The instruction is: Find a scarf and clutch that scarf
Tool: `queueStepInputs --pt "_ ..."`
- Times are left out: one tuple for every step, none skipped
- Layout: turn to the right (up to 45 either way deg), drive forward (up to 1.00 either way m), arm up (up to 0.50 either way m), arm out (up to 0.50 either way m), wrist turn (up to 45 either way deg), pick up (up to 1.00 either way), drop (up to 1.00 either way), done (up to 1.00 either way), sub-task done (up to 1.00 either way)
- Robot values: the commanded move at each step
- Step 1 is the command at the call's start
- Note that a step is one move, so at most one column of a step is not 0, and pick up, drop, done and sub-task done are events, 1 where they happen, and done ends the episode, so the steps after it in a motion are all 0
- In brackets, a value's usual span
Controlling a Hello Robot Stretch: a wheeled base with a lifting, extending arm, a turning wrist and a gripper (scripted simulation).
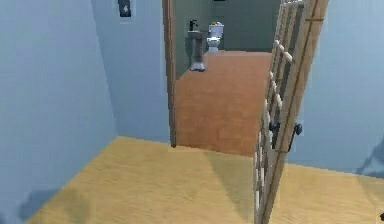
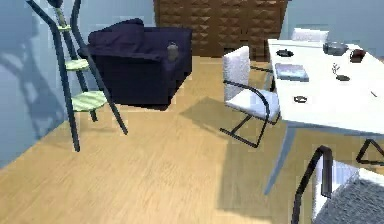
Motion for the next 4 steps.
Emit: queueStepInputs --pt "0.0 1.0 0.0 0.0 0.0 0.0 0.0 0.0 0.0" --pt "0.0 0.25 0.0 0.0 0.0 0.0 0.0 0.0 0.0" --pt "15.0 0.0 0.0 0.0 0.0 0.0 0.0 0.0 0.0" --pt "0.0 1.0 0.0 0.0 0.0 0.0 0.0 0.0 0.0"
